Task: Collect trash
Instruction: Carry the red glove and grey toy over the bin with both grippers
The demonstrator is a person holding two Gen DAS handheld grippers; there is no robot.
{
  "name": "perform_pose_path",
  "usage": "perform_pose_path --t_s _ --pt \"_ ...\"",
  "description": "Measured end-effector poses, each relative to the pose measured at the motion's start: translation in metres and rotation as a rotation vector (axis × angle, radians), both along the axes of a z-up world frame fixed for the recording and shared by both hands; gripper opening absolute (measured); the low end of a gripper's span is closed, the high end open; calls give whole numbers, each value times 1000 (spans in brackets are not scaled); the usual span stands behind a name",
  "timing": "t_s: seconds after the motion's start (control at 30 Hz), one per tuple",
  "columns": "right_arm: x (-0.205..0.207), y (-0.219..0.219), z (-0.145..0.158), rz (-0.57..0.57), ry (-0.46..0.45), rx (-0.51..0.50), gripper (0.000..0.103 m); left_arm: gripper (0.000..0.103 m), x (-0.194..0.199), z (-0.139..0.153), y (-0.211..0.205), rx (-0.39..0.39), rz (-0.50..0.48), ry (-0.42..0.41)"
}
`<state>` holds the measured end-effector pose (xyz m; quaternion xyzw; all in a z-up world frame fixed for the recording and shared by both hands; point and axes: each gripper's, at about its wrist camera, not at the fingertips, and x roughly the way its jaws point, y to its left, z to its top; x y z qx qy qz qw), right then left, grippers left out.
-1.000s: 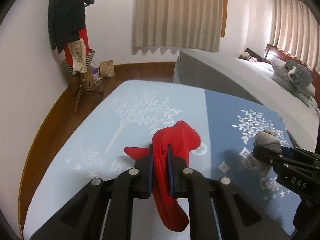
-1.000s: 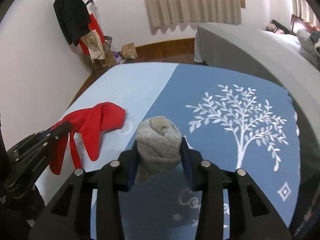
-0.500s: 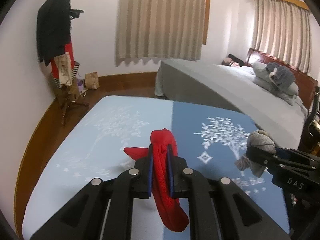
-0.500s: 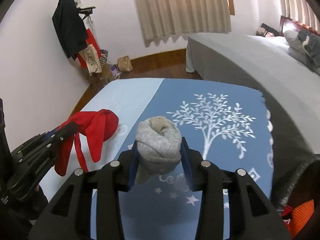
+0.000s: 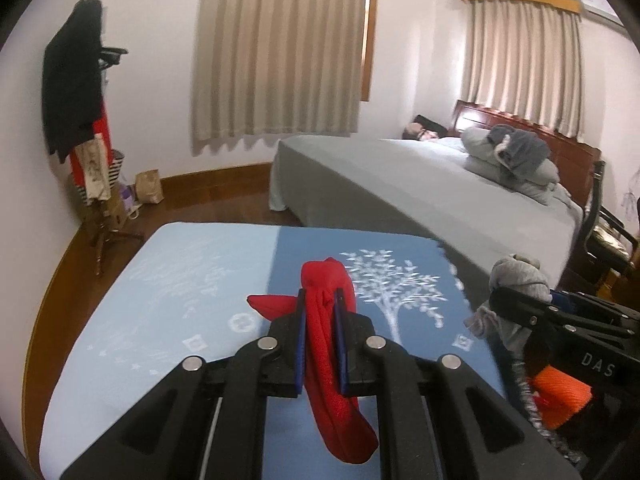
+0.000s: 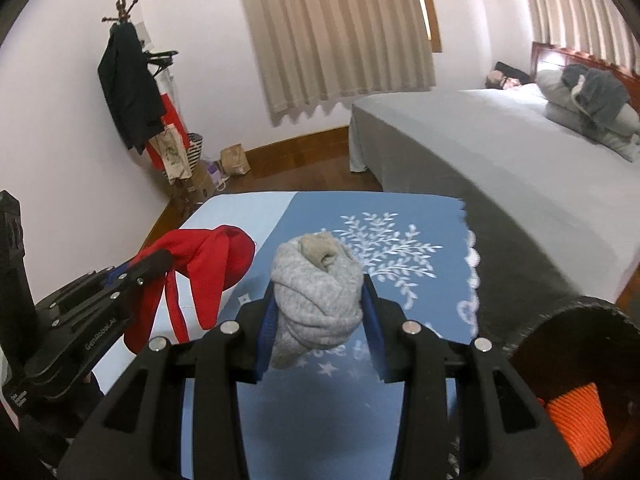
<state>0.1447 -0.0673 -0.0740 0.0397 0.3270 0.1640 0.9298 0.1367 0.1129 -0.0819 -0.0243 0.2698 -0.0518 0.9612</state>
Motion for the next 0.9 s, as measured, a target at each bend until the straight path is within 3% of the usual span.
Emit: perform_pose_path --t_s 0.9 --pt "-110 -148 24 -276 -79 8 38 12 -55 32 -138 -4 -307 -56"
